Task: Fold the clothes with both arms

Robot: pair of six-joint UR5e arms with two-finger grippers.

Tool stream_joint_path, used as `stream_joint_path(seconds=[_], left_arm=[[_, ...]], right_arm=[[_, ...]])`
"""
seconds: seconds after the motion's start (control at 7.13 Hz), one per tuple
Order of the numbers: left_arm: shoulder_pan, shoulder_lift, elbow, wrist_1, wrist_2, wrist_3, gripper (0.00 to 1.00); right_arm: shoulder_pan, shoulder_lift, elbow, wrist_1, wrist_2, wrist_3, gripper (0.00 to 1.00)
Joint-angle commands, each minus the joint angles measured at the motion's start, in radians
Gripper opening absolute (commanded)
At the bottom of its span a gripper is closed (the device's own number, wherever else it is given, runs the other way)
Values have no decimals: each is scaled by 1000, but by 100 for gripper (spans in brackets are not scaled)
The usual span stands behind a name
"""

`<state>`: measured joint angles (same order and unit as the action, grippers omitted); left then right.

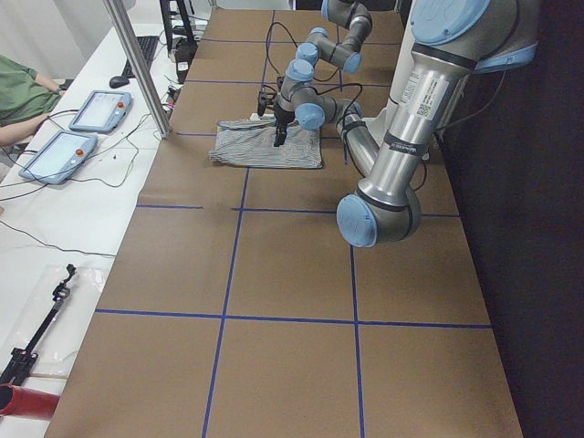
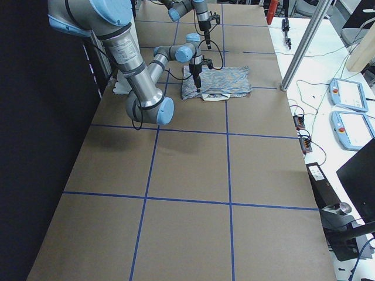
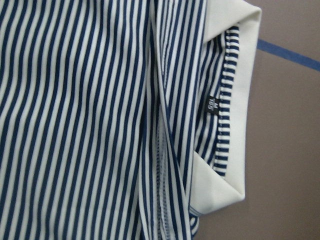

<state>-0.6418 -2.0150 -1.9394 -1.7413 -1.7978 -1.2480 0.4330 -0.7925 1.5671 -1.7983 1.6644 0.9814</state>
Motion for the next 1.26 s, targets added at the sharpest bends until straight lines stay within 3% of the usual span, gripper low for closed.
stream_joint_path(seconds=[0.0, 1.12], left_arm=[[-1, -1, -1, 0, 0, -2, 100], [2, -2, 0, 0, 0, -4, 100]], right_arm=[[0, 18, -70, 22, -6, -32, 100], [15, -22, -55, -30, 2, -70, 100]])
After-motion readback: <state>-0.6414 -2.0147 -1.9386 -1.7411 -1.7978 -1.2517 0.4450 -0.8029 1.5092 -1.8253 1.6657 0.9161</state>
